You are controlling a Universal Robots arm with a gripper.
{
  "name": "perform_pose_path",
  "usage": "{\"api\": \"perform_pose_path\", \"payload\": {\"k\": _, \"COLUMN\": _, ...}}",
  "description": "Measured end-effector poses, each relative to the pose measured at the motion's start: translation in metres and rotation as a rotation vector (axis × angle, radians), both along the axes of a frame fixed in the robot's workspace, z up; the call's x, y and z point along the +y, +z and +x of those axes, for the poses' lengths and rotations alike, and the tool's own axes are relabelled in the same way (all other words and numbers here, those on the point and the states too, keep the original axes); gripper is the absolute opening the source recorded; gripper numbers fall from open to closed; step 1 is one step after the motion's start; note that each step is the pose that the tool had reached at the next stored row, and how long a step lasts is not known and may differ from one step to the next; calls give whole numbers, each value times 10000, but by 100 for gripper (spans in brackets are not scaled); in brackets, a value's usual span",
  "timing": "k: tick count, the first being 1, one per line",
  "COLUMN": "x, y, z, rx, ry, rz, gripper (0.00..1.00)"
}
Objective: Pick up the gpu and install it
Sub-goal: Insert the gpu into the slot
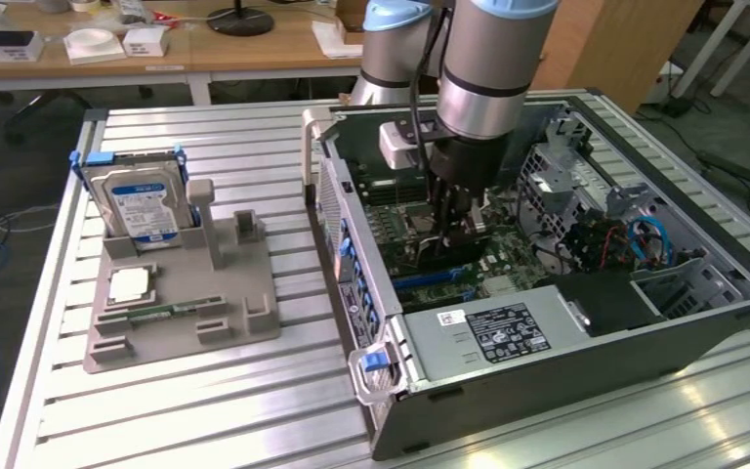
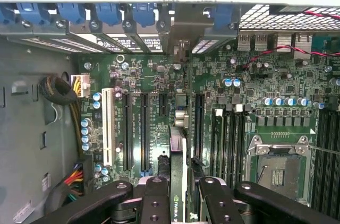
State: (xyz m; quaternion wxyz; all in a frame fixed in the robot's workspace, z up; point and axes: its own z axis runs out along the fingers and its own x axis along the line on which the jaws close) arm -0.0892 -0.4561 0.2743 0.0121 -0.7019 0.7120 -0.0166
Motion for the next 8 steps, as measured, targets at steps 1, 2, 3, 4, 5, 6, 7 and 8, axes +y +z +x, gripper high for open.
{"api": "perform_pose_path", "payload": {"k": 1, "x": 0, "y": -5, "z": 0, "rx": -2, "ry": 0, "rz": 3, "gripper": 26}}
{"api": "perform_pose_path", "payload": {"k": 2, "x": 0, "y": -13, "z": -1, "rx": -2, "ry": 0, "rz": 4, "gripper": 26}}
{"api": "perform_pose_path", "payload": {"k": 3, "x": 0, "y": -20, "z": -2, "rx": -1, "ry": 0, "rz": 1, "gripper": 26}}
{"api": "perform_pose_path", "payload": {"k": 4, "x": 0, "y": -28, "z": -3, "rx": 0, "ry": 0, "rz": 1, "gripper": 26}}
{"api": "perform_pose_path", "payload": {"k": 5, "x": 0, "y": -36, "z": -4, "rx": 0, "ry": 0, "rz": 1, "gripper": 26}}
{"api": "perform_pose_path", "payload": {"k": 6, "x": 0, "y": -43, "z": -5, "rx": 0, "ry": 0, "rz": 0, "gripper": 26}}
{"api": "perform_pose_path", "payload": {"k": 7, "x": 0, "y": -48, "z": -6, "rx": 0, "ry": 0, "rz": 1, "gripper": 26}}
{"api": "perform_pose_path", "payload": {"k": 8, "x": 0, "y": -53, "z": -6, "rx": 0, "ry": 1, "rz": 0, "gripper": 26}}
